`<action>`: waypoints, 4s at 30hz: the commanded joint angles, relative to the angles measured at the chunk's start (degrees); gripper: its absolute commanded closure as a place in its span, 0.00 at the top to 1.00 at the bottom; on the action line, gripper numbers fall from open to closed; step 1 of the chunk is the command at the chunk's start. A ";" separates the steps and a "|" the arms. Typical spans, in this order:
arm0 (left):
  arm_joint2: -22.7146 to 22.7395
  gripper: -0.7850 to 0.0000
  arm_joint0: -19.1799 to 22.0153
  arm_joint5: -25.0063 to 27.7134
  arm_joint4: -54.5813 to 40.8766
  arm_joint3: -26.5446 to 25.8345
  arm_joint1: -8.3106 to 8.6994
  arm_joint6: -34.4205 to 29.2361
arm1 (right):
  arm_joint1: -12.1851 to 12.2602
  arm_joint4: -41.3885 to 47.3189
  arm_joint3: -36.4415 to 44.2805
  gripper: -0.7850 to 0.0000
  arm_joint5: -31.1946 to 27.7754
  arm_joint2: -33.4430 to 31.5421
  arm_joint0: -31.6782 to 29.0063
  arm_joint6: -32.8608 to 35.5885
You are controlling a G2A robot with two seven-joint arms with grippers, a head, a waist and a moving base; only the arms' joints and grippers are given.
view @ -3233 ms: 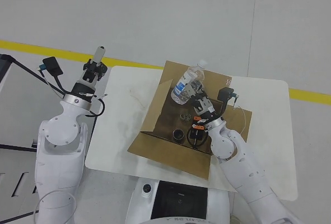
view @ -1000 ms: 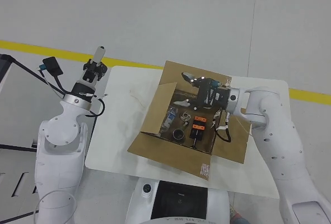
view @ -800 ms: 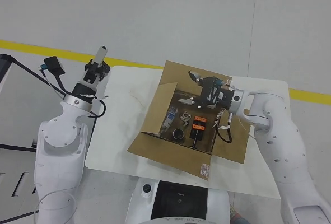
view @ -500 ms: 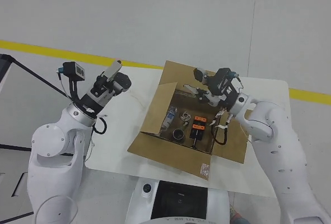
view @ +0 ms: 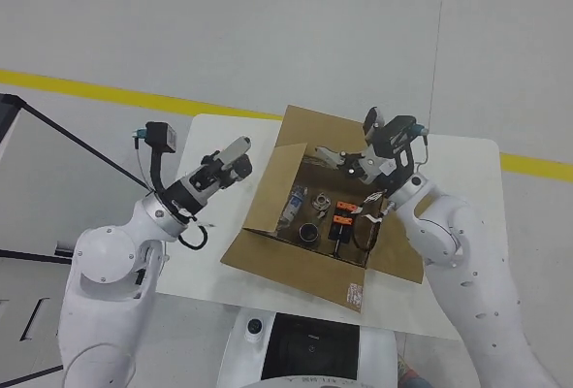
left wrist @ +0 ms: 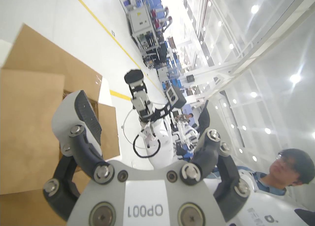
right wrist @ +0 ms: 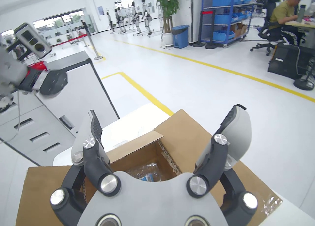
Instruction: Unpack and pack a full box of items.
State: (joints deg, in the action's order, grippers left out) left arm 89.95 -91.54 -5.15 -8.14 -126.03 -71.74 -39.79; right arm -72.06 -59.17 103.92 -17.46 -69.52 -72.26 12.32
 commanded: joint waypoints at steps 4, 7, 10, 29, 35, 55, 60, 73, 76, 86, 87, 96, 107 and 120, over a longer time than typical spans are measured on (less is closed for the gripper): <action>-8.63 1.00 -3.51 -1.25 0.48 -1.81 -0.22 1.08 | -0.33 -0.71 2.45 0.98 7.32 0.75 -1.34 1.18; -9.60 1.00 -3.67 -1.26 0.06 -1.77 -0.24 1.32 | -0.60 -0.07 3.30 1.00 9.61 1.32 -1.89 -0.38; -9.60 1.00 -3.67 -1.26 0.06 -1.77 -0.24 1.32 | -0.59 -0.45 3.23 1.00 8.43 1.54 -1.74 -1.38; -9.60 1.00 -3.67 -1.26 0.06 -1.77 -0.24 1.32 | -0.59 -0.45 3.23 1.00 8.43 1.54 -1.74 -1.38; -9.60 1.00 -3.67 -1.26 0.06 -1.77 -0.24 1.32 | -0.59 -0.45 3.23 1.00 8.43 1.54 -1.74 -1.38; -10.40 0.00 -3.49 1.71 -5.57 -1.71 -0.51 2.97 | -0.59 -0.45 3.23 0.00 8.43 1.54 -1.74 -1.38; -11.38 1.00 -3.05 1.68 -5.34 -1.38 -0.42 2.74 | -0.59 -0.45 3.23 1.00 8.43 1.54 -1.74 -1.38; -12.59 0.86 -3.57 4.41 -3.96 1.50 -0.04 1.47 | -0.24 1.21 5.18 0.74 7.58 -2.19 -5.48 -5.94; -14.18 0.92 -5.12 6.13 -2.63 3.23 0.17 -0.12 | 0.08 1.62 5.40 0.69 7.55 -5.18 -7.70 -7.48; -16.26 1.00 -7.00 8.97 -3.13 5.18 0.33 -0.87 | 1.06 -1.26 7.19 0.78 0.01 -9.80 -11.72 -10.07; -16.26 1.00 -7.00 8.97 -3.13 5.18 0.33 -0.87 | 1.06 -1.26 7.19 0.78 0.01 -9.80 -11.72 -10.07; -18.41 1.00 -6.88 11.38 4.89 11.09 0.62 2.35 | 1.15 0.02 5.80 1.00 0.48 -10.50 -12.40 -8.45; -18.15 1.00 -7.76 12.61 13.19 14.62 0.85 13.14 | 1.46 -0.60 6.35 1.00 -0.46 -11.35 -14.12 -7.76; -9.76 1.00 -8.71 13.79 29.47 11.97 1.80 25.22 | 1.50 -0.56 5.39 1.00 0.02 -11.11 -13.41 -7.73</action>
State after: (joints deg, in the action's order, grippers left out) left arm 79.55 -100.11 9.21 16.95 -113.87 -70.03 -15.44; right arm -70.55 -59.74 109.27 -17.64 -80.72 -85.71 4.45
